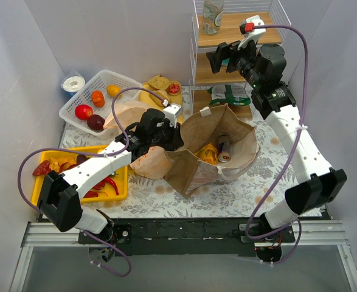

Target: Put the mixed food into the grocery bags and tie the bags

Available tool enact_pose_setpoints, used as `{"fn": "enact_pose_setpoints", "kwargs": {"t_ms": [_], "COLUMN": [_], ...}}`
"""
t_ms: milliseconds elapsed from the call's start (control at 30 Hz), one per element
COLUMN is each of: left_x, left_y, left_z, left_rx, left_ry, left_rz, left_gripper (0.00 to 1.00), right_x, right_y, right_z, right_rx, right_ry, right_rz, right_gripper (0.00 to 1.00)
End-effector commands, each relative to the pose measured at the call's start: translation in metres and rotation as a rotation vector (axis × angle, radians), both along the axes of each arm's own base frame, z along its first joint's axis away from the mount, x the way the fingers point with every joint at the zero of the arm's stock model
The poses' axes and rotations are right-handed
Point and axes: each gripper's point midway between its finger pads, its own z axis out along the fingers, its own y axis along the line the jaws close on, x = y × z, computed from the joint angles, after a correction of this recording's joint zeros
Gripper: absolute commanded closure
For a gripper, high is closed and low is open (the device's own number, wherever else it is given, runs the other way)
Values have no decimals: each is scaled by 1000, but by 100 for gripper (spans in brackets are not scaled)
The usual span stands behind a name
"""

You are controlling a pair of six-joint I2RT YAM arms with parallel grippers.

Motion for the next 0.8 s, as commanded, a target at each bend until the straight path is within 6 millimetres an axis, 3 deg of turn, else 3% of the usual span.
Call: {"fn": "enact_pose_setpoints", "kwargs": {"t_ms": [0, 67, 100, 133, 167, 200, 367, 767], "left_x": [-5, -6, -6, -6, -7, -7, -8, -8], "left_y": [2, 1, 1, 1, 1, 1, 1, 0], "left_z": [-2, -2, -2, -2, -1, 0, 0, -2], "left_rx": [9, 5, 6, 5, 3, 2, 3, 7], "left_ry": [10, 12, 14, 12, 9, 9, 13, 17], "left_rz": [-15, -18, -19, -19, -24, -25, -28, -30], "left_gripper": [100, 100, 100, 100, 100, 100, 100, 100], "right_x": [14, 34, 37, 42, 60, 61, 99, 143], "right_y": [-3, 3, -2, 0, 5, 1, 2, 7], "right_z": [64, 57, 72, 74, 59, 76, 56, 28], "right_rx": [36, 28, 40, 42, 29, 44, 62, 64], "right_ry": [-243, -241, -270, -272, -243, -275, -244, -226], "right_rz": [20, 34, 26, 26, 30, 21, -13, -3], "right_gripper": [2, 1, 2, 1, 1, 2, 1, 1]}}
